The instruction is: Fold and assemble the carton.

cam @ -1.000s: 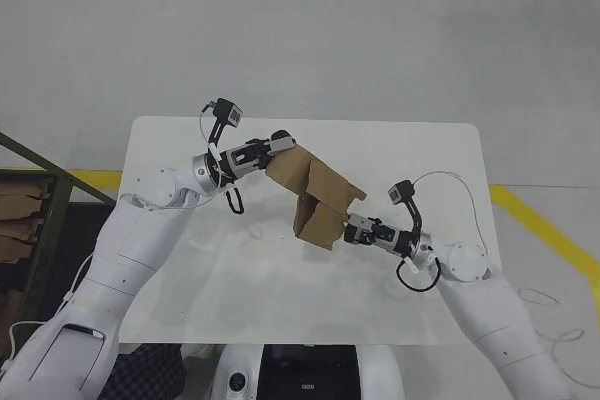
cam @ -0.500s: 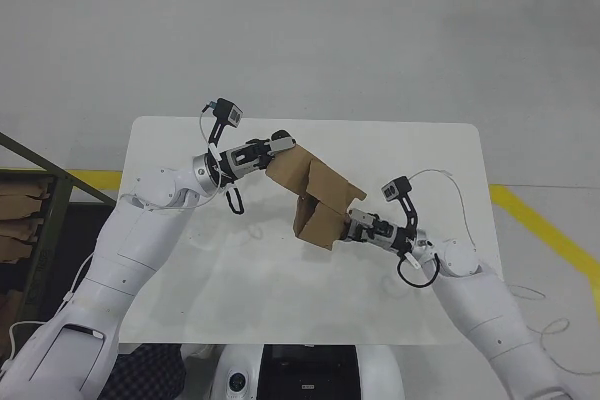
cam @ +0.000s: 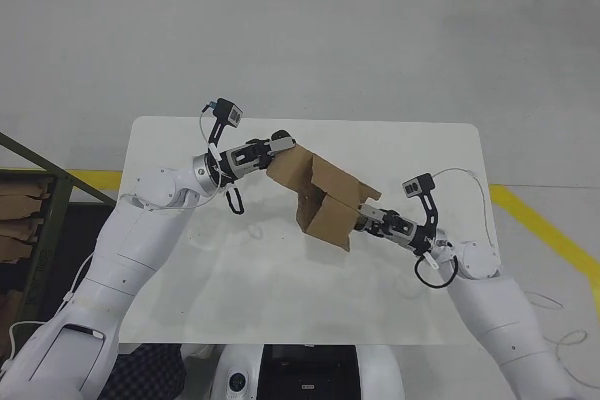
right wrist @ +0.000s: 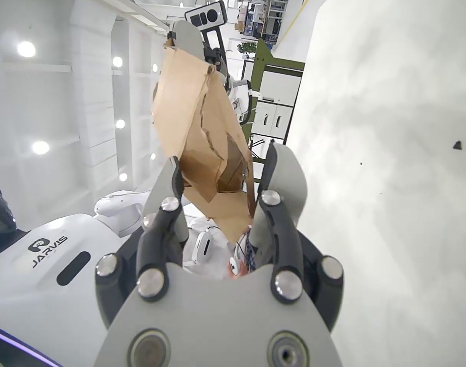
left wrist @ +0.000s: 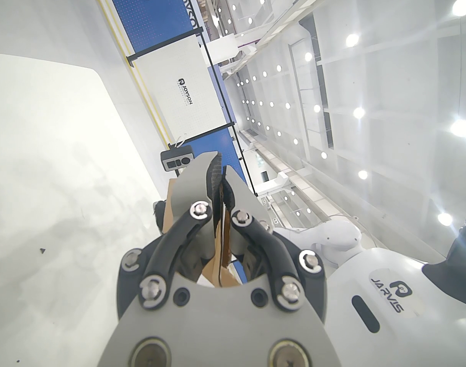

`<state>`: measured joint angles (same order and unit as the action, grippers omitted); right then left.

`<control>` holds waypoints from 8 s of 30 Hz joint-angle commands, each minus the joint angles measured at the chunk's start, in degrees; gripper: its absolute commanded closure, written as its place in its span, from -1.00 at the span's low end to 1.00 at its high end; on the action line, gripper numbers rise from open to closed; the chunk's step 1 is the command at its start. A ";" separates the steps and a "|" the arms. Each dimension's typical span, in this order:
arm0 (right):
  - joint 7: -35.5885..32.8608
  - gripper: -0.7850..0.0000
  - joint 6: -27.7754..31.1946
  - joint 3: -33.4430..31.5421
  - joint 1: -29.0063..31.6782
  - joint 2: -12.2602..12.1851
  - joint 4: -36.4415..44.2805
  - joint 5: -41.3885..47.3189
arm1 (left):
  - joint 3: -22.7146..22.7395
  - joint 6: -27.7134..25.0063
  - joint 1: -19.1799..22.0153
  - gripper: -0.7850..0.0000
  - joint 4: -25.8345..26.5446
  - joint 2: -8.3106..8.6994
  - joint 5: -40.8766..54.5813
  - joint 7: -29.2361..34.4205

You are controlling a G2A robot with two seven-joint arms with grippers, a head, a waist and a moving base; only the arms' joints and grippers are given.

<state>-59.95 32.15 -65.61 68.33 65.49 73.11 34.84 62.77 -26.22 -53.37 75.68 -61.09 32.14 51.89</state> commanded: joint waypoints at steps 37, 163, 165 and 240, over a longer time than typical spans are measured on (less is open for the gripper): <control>11.08 0.03 1.68 -0.75 -2.73 0.44 -4.09 -13.11 | 0.00 0.00 0.00 1.00 0.00 0.00 0.00 0.00; 14.14 1.00 3.82 -9.60 3.47 -2.70 7.60 -25.60 | -7.36 10.16 2.25 -1.00 -2.39 -3.72 0.80 4.86; 14.37 1.00 3.65 -9.53 3.43 -2.71 7.39 -25.53 | -7.10 10.06 2.04 -1.00 -2.03 -3.72 0.61 5.08; 13.98 1.00 -13.17 -8.31 2.32 -3.24 9.02 -17.79 | -3.62 9.84 -2.02 -1.00 6.77 -4.35 -7.36 5.72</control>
<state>-46.00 19.26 -73.98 70.68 62.22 82.20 16.71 59.03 -16.32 -55.33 82.44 -65.45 24.41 57.31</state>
